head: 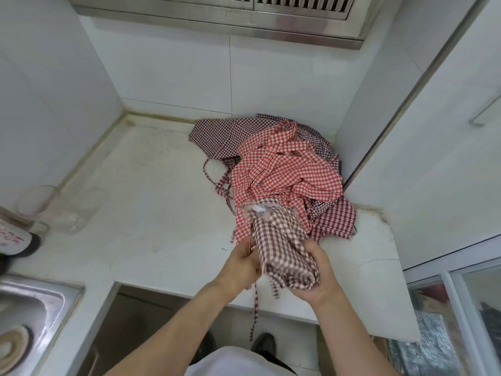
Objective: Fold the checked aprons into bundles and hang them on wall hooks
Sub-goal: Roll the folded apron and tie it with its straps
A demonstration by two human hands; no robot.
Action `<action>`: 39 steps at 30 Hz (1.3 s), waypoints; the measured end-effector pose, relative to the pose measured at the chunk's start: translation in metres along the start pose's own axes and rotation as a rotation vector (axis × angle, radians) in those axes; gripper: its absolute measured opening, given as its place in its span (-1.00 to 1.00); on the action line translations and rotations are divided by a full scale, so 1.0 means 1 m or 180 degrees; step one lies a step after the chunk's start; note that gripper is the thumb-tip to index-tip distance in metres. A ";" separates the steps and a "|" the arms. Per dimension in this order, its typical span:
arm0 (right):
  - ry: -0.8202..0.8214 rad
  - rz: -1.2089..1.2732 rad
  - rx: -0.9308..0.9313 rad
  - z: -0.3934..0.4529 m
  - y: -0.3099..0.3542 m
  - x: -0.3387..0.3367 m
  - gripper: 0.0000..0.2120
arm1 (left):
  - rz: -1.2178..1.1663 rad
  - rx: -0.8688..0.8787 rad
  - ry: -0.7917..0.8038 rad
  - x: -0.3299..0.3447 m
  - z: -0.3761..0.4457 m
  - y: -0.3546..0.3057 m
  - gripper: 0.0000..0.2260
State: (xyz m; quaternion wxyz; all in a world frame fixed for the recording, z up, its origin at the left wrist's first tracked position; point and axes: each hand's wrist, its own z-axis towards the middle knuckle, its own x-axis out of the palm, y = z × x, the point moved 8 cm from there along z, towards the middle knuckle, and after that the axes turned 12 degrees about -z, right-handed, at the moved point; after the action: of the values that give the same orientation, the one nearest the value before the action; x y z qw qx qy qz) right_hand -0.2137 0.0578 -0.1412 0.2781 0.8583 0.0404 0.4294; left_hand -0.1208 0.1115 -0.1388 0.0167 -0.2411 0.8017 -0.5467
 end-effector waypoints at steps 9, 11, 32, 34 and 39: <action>-0.0241 0.0746 0.0053 0.009 -0.007 -0.011 -0.26 | 0.0085 0.0644 0.0205 -0.007 -0.002 -0.022 -0.52; -0.0266 0.0848 0.0069 0.011 -0.011 -0.008 -0.26 | 0.0435 0.0740 0.0320 -0.002 -0.003 -0.023 -0.57; -0.1488 -0.1537 0.0271 0.021 -0.017 -0.025 -0.58 | 0.2230 0.1305 -0.0172 -0.007 -0.003 -0.028 -0.34; -0.1729 -0.2103 0.0213 0.020 -0.010 -0.037 -0.40 | 0.1970 0.1388 -0.0278 -0.016 -0.004 -0.033 -0.49; -0.1547 -0.3336 -0.0776 0.009 0.041 -0.023 -0.17 | 0.0679 0.0705 -0.0150 -0.041 0.001 -0.039 -0.93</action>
State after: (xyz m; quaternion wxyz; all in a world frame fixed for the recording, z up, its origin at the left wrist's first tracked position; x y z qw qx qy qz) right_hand -0.2282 0.0120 -0.1406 0.5512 0.7594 0.3446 0.0274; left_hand -0.0704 0.1165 -0.1146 0.1200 -0.1640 0.7569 -0.6211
